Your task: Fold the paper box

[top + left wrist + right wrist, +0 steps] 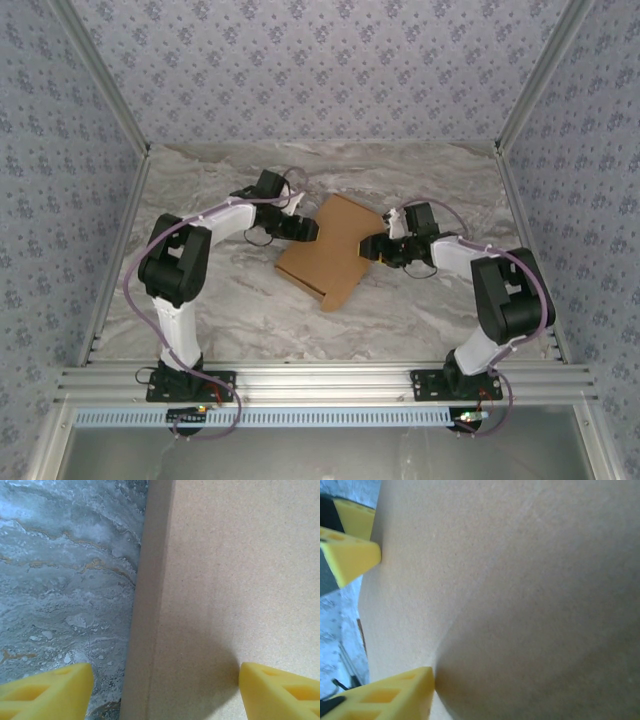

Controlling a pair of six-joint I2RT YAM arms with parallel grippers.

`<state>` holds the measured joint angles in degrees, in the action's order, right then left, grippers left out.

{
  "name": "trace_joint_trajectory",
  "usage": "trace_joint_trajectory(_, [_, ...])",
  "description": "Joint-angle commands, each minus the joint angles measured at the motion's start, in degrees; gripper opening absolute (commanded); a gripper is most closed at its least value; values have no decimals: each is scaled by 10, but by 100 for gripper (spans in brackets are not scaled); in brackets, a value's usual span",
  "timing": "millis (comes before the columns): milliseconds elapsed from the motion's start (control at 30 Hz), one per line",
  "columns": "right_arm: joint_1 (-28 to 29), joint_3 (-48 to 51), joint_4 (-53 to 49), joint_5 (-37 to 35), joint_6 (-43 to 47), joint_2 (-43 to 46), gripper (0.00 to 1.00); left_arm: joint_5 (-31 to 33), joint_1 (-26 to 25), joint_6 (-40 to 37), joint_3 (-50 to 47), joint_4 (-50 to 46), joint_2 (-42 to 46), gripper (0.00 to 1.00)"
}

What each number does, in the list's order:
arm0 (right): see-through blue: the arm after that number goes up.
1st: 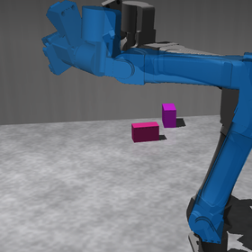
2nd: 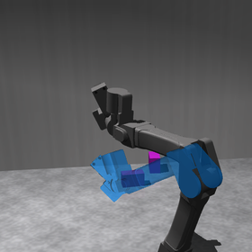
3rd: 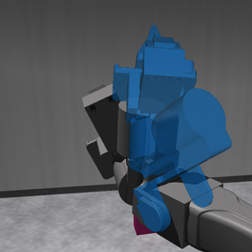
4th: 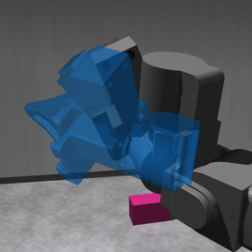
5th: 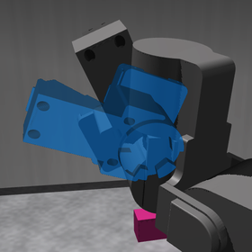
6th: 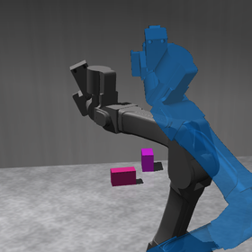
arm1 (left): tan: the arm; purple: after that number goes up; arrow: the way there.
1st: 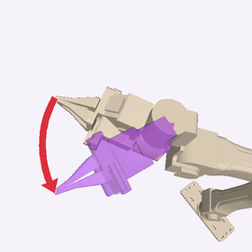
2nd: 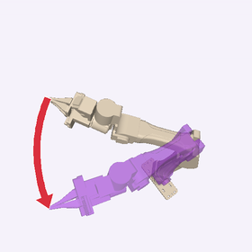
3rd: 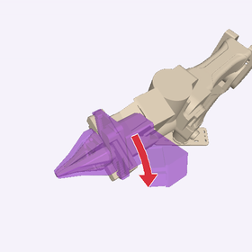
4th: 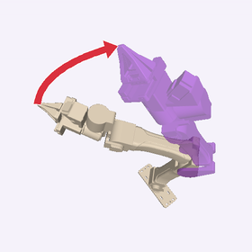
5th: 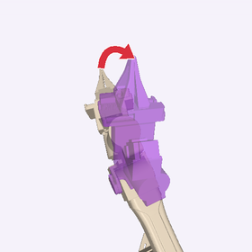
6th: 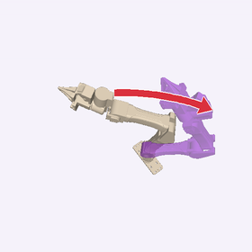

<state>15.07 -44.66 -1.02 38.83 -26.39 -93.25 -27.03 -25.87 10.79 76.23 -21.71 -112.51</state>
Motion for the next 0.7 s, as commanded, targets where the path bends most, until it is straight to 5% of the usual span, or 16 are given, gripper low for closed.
trace_joint_trajectory(0, [4,11,54,22,-28,-18,49,4,-3,4,-31,-6,-1,75])
trace_joint_trajectory(300, [5,20,165,45,-88,-50,31,-64,-6,40,-71,35,8,73])
trace_joint_trajectory(667, [3,30,236,67,-115,-17,23,-124,-12,69,-101,73,18,72])
